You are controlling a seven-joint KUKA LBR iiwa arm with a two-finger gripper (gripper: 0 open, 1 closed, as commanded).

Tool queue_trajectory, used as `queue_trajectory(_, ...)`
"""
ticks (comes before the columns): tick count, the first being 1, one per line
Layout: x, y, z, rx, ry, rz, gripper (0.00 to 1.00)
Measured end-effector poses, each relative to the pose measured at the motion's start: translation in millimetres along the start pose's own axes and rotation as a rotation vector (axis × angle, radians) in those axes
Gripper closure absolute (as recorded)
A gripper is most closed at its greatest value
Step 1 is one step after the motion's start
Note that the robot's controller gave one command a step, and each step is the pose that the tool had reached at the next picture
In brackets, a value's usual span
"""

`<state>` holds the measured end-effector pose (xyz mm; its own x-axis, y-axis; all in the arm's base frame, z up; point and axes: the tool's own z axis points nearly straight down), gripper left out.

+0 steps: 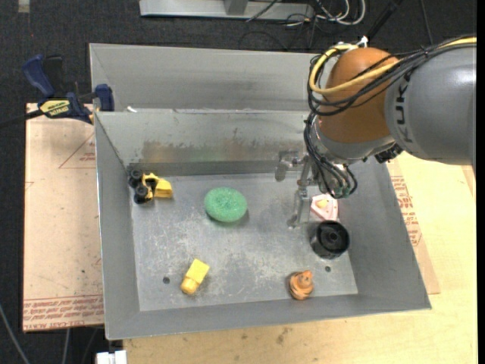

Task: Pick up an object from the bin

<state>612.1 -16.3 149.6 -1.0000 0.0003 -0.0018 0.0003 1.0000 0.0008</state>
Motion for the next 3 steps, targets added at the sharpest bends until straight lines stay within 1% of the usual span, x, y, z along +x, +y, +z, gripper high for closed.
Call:
queue_trajectory(1, -4.3, 43.3, 36.0, 0.002, -0.007, 0.008, 0.0)
queue_trajectory(2, -4.1, 73.8, 60.4, -0.004, 0.003, 0.049, 0.0)
queue_trajectory(3, -14.0, 93.5, 70.2, 0.002, -0.002, 0.015, 0.0)
